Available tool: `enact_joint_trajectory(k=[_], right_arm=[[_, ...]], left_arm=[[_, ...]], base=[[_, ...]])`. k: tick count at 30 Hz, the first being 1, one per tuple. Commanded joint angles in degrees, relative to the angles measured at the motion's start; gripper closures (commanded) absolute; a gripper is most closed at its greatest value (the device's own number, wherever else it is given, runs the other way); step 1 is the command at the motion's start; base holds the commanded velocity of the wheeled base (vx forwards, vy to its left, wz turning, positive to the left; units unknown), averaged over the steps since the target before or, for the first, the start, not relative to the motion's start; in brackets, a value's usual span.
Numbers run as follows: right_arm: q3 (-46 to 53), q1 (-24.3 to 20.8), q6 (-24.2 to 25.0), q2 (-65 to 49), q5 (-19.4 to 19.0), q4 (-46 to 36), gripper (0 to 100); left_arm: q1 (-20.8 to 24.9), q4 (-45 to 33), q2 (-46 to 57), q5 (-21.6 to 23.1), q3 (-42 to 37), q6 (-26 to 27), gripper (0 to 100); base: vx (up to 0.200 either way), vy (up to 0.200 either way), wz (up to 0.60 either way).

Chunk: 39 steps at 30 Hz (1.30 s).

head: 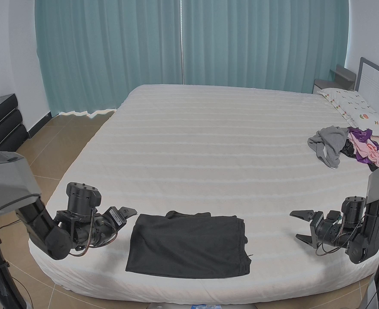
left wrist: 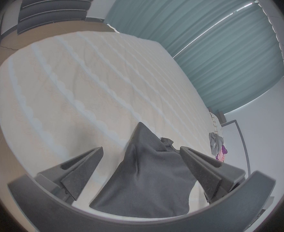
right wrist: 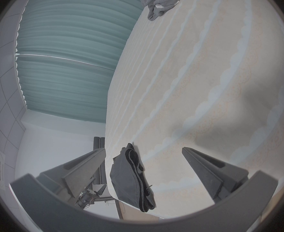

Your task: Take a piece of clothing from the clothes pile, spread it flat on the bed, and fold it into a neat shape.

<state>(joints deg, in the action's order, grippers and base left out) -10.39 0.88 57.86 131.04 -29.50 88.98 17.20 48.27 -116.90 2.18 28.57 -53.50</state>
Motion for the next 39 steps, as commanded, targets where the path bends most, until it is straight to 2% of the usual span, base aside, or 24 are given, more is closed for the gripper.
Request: enact_joint_trajectory(k=[1,5,7,9,10,11,12,13,14,15,16,19,22,25,26,29,31,32,33,35,37,39], right_arm=[[-0.2,0.1,0.3,0.0,0.0,0.9,0],[-0.4,0.6,1.5,-0.3,-0.6,0.9,0],[-0.5,0.6,1.6,-0.3,-0.6,0.9,0],[-0.1,0.6,1.5,-0.9,0.1,0.8,0],[-0.1,0.6,1.5,-0.9,0.1,0.8,0],[3.4,0.1,1.5,-5.4,3.2,0.8,0],[3.4,0.1,1.5,-5.4,3.2,0.8,0],[6.4,0.7,0.8,-12.6,5.2,0.8,0],[7.7,1.1,0.2,-16.8,5.0,0.6,0],[8.1,1.3,0.2,-17.9,5.0,0.5,0],[9.9,3.1,-1.3,-24.5,5.0,-0.3,0],[10.4,5.2,-3.6,-30.4,5.3,-3.5,0],[10.4,11.3,-11.6,-41.3,5.7,-12.2,0],[10.4,13.4,-19.6,-49.1,5.7,-18.9,0],[10.4,13.6,-20.6,-50.4,5.6,-19.6,0],[10.1,12.4,-25.6,-58.7,5.6,-25.4,0],[8.3,9.3,-32.1,-64.9,5.6,-32.4,0],[7.8,8.8,-33.1,-66.1,5.6,-34.0,0],[5.7,6.6,-36.3,-70.3,5.2,-39.7,0],[2.7,3.6,-38.5,-74.8,4.8,-47.3,0],[-1.1,-0.3,-40.7,-80.9,4.7,-58.5,0],[-3.2,-2.3,-41.9,-84.8,4.6,-64.7,0]], left_arm=[[-1.2,0.4,13.0,-0.3,-8.1,0.6,0],[-1.4,-1.4,24.1,-1.1,-11.5,0.9,0],[-1.4,-2.8,26.2,-1.8,-11.7,1.1,0],[-1.1,-13.1,34.8,-6.0,-10.7,2.9,0],[-1.1,-13.1,34.8,-6.0,-10.7,2.9,0],[-1.2,-20.4,40.8,-8.0,-8.1,3.7,0],[-1.2,-20.4,40.8,-8.0,-8.1,3.7,0],[-1.4,-26.2,45.6,-8.8,-5.8,4.6,0],[-1.5,-30.9,48.6,-8.9,-4.1,6.0,0],[-1.6,-32.2,49.5,-8.9,-3.5,6.5,0],[-3.2,-39.1,53.4,-9.2,-1.2,9.3,0],[-5.2,-43.6,57.0,-10.1,0.4,11.8,0],[-6.9,-47.7,64.6,-10.8,1.2,13.8,0],[-7.4,-55.6,70.9,-12.6,2.7,16.5,0],[-7.4,-56.9,71.8,-12.9,3.1,16.7,0],[-7.4,-63.8,75.9,-14.0,5.2,16.7,0],[-7.8,-67.3,78.2,-15.3,6.7,16.7,0],[-7.8,-67.9,78.6,-15.5,6.8,16.8,0],[-7.8,-69.8,79.8,-15.8,6.9,16.9,0],[-7.8,-71.8,80.9,-15.9,6.4,17.0,0],[-7.9,-73.9,81.7,-16.4,5.9,16.9,0],[-8.0,-74.6,82.5,-16.9,5.4,16.9,0]], base=[[0.0,0.0,0.0],[0.0,0.0,0.0],[0.0,0.0,0.0],[0.0,0.0,0.0],[0.0,0.0,0.0],[0.0,0.0,0.0],[0.0,0.0,0.0],[0.0,0.0,0.0],[0.0,0.0,0.0],[0.0,0.0,0.0],[0.0,0.0,0.0],[0.0,0.0,0.0],[0.0,0.0,0.0],[0.0,0.0,0.0],[0.0,0.0,0.0],[0.0,0.0,0.0],[0.0,0.0,0.0],[0.0,0.0,0.0],[0.0,0.0,0.0],[0.0,0.0,0.0],[0.0,0.0,0.0],[0.0,0.0,0.0]])
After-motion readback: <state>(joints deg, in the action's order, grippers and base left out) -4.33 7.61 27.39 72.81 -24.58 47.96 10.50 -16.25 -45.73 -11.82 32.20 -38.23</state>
